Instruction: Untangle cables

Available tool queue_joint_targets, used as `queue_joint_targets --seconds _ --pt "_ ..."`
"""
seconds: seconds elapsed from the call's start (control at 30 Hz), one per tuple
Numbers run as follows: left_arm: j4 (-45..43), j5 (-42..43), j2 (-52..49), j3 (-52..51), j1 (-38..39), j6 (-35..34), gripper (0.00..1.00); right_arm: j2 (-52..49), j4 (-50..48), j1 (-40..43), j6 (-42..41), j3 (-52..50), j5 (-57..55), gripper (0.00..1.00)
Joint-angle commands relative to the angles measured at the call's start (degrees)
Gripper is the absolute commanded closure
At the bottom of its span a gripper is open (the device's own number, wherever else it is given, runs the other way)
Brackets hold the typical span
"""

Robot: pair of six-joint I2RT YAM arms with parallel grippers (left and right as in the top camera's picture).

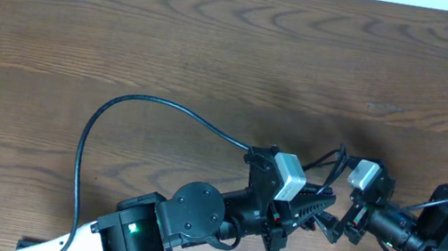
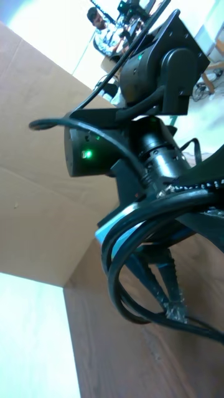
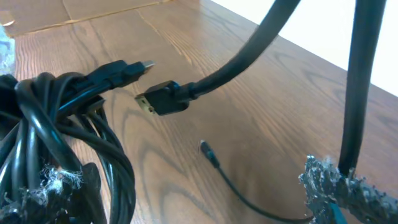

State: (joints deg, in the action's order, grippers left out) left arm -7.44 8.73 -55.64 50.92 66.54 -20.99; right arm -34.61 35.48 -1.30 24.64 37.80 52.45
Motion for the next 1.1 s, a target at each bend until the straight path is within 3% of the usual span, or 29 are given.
queue_joint_targets --seconds 0.0,0.23,0.43,0.6,1.07 --pt "-0.9 1.4 0.0 0.0 0.1 -0.2 0.92 -1.0 -0.2 0.1 -1.9 1.1 -0.2 0.01" --pt "-1.9 1.4 -0.1 0.0 0.1 -0.2 0.92 -3.4 -1.9 0.1 -1.6 1.1 5.8 0.02" --pt "-2.1 3.3 -0.1 0.0 0.1 -0.2 0.93 -6.8 -1.9 0.1 -0.6 0.9 2.4 0.51" --pt "-2.1 7.3 -0.1 0.0 0.1 -0.1 0.92 -9.3 -1.9 0.1 -5.9 0.9 -7.7 0.64" --pt "-2.1 11.9 -0.1 0.0 0.5 -0.4 0.92 -9.9 -3.7 0.1 -12.1 0.9 -12.6 0.57"
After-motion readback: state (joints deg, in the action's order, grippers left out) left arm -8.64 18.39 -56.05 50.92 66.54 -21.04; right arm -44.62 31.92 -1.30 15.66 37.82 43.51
